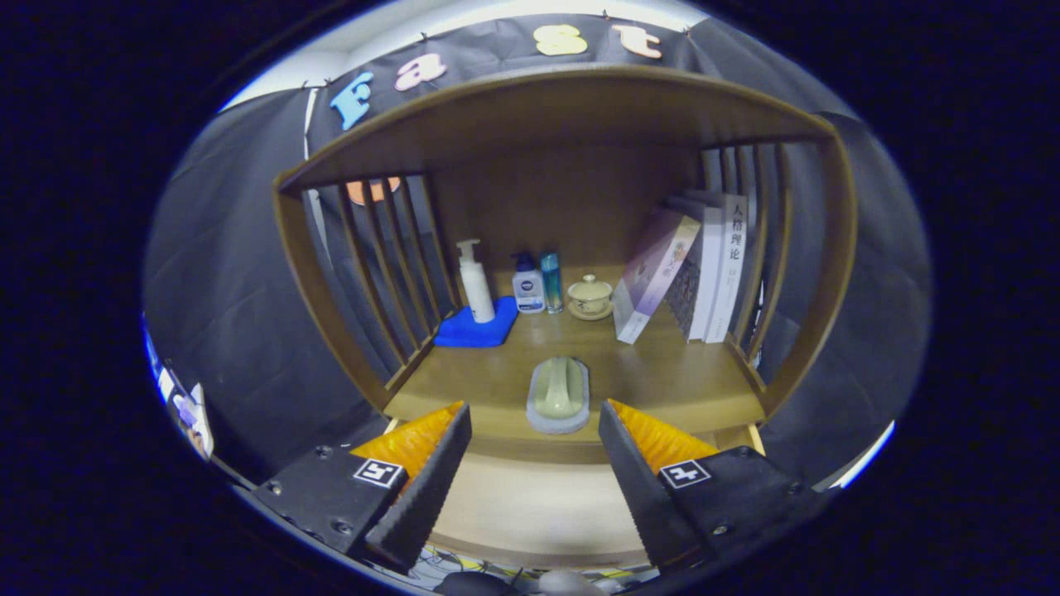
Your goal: Pull open the drawer, take out the items inside it, and place them on the countertop above the cabinet.
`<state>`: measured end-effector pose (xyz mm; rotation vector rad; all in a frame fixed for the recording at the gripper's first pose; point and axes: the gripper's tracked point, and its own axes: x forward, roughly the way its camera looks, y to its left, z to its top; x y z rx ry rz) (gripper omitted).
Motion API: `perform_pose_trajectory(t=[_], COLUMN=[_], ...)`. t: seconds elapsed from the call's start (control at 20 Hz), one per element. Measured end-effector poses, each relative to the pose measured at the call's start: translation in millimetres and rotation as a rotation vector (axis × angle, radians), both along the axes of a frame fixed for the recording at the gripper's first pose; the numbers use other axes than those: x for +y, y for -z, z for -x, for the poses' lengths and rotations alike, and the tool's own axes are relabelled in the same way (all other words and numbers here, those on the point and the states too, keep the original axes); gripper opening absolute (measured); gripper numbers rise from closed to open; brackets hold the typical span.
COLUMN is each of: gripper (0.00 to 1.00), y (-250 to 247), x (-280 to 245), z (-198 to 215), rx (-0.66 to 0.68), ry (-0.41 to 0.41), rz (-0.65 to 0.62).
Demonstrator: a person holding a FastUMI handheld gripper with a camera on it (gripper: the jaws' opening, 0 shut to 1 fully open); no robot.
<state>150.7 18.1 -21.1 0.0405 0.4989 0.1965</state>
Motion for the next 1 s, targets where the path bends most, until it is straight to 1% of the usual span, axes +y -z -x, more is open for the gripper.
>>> perform_pose_trajectory(t=[0.1, 0.2, 0.35, 0.55, 0.6, 0.75, 1.0], gripper=[0.98, 0.98, 0.98, 0.99, 0.99, 0.99, 0.99], y=[11, 22, 42, 85, 99, 147, 197], x=[-1, -4, -17, -37, -42, -48, -45], z=[24, 46, 80, 118, 125, 135, 141], rx=[-0.059, -0.117, -0.198, -0.294, -0.3, -0.285, -0.261], ry=[-0.008, 0.003, 0.047, 0.126, 0.148, 0.179, 0.17], rz=[-0.022, -0.042, -0.052, -0.017, -0.007, 0.036, 0.106])
